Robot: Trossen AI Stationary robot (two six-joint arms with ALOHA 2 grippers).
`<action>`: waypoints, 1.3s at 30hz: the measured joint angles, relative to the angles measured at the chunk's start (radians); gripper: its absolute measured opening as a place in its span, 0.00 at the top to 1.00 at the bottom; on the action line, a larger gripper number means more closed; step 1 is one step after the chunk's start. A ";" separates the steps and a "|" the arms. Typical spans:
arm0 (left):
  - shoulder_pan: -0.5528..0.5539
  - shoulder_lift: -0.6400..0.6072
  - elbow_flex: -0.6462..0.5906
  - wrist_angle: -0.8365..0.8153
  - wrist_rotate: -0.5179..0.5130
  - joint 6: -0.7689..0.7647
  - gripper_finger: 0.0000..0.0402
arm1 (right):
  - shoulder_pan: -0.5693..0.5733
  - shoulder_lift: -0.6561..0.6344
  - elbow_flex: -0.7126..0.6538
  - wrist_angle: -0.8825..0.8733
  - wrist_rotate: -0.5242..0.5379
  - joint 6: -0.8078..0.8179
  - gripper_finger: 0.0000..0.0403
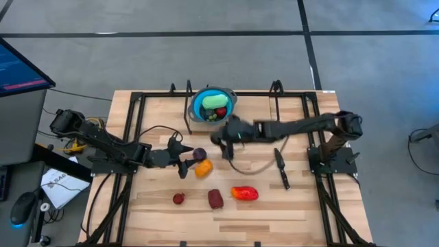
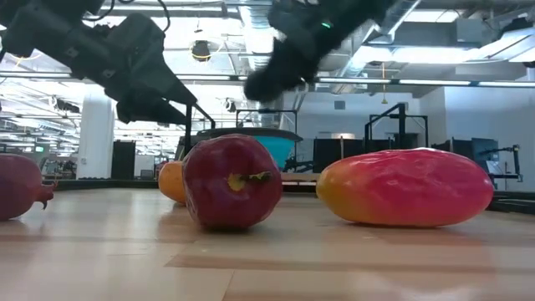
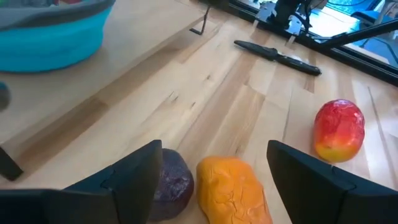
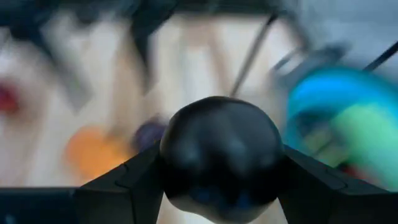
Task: Pick & Place Fruit
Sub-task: Put the bottom purple plum into the blue strainer bowl on the shelf
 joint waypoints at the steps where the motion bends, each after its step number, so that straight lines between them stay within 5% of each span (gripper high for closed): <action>1: 0.000 0.000 0.000 0.001 -0.002 0.000 0.29 | -0.029 0.015 0.043 -0.009 -0.004 -0.031 0.39; 8: 0.000 0.000 0.000 0.013 -0.002 0.004 0.29 | -0.219 0.234 0.306 -0.019 -0.127 -0.156 0.39; 15: 0.000 0.000 0.000 0.046 -0.002 0.023 0.29 | -0.293 0.389 0.481 -0.060 -0.179 -0.147 0.39; 39: 0.000 0.000 0.000 0.092 -0.011 0.023 0.29 | -0.317 0.404 0.482 -0.067 -0.181 -0.118 0.33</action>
